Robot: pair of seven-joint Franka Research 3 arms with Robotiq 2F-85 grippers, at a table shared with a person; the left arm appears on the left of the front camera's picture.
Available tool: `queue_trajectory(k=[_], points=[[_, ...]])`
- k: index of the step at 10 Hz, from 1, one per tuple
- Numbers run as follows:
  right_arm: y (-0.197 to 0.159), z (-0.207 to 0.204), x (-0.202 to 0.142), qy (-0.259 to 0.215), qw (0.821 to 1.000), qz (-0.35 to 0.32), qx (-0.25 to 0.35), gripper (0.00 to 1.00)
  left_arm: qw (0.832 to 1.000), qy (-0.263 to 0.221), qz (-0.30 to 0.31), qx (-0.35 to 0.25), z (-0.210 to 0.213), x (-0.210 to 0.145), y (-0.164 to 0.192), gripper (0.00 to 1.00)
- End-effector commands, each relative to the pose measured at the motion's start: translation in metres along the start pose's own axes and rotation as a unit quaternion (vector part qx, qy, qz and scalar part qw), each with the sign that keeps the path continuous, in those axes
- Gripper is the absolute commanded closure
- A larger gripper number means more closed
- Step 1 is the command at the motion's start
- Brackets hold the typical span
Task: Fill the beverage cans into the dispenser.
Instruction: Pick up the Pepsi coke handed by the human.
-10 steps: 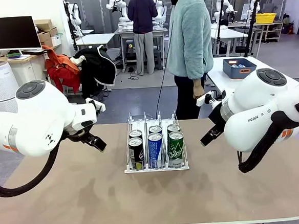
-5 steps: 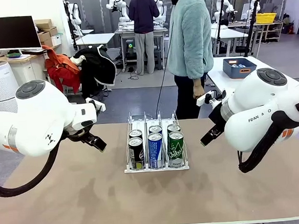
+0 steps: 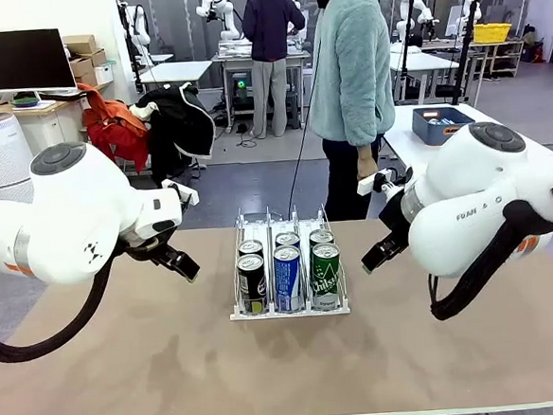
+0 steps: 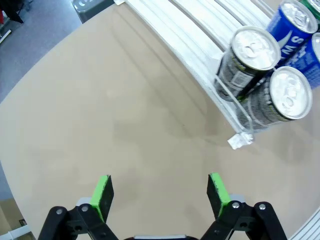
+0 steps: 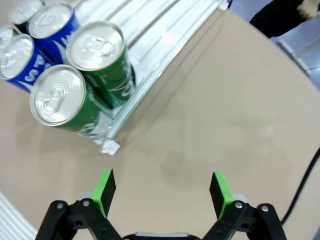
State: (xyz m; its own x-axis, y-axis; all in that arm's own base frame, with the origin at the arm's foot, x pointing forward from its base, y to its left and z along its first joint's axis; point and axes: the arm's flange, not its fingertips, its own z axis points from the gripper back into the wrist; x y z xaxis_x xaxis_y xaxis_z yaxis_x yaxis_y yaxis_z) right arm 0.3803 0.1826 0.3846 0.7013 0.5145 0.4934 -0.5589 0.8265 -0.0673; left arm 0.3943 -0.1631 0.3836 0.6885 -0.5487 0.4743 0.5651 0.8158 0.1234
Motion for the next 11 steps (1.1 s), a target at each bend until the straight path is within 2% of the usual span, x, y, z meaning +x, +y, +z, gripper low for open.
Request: queue_trajectory(k=[1, 2, 3, 4, 5, 8, 10, 11], points=[[-0.018, 0.053, -0.007, 0.002, 1.0, -0.014, 0.022, 0.0, 0.999, 0.019, -0.012, -0.044, 0.032, 0.013, 0.001, 0.0], [-0.01, 0.064, -0.004, -0.002, 0.999, -0.02, 0.033, 0.0, 0.997, 0.027, -0.039, -0.061, 0.05, 0.011, 0.02, 0.0], [-0.021, 0.079, 0.005, -0.003, 0.999, -0.012, 0.04, 0.0, 0.996, 0.019, -0.052, -0.072, 0.061, 0.021, 0.033, 0.0], [-0.034, 0.102, 0.014, 0.009, 0.997, -0.006, 0.071, 0.0, 0.995, 0.015, -0.059, -0.083, 0.08, 0.028, 0.036, 0.0], [-0.032, 0.122, 0.014, 0.021, 0.995, -0.014, 0.093, 0.0, 0.991, 0.022, -0.081, -0.103, 0.105, 0.026, 0.035, 0.0], [-0.065, 0.172, 0.036, 0.041, 0.987, -0.005, 0.153, 0.0, 0.985, 0.011, -0.12, -0.127, 0.145, 0.043, 0.047, 0.0], [-0.078, 0.196, 0.042, 0.023, 0.985, 0.033, 0.169, 0.0, 0.98, -0.004, -0.136, -0.144, 0.166, 0.048, 0.056, 0.0], [-0.082, 0.208, 0.043, -0.008, 0.984, 0.03, 0.175, 0.0, 0.982, -0.017, -0.126, -0.14, 0.174, 0.049, 0.056, 0.0]])
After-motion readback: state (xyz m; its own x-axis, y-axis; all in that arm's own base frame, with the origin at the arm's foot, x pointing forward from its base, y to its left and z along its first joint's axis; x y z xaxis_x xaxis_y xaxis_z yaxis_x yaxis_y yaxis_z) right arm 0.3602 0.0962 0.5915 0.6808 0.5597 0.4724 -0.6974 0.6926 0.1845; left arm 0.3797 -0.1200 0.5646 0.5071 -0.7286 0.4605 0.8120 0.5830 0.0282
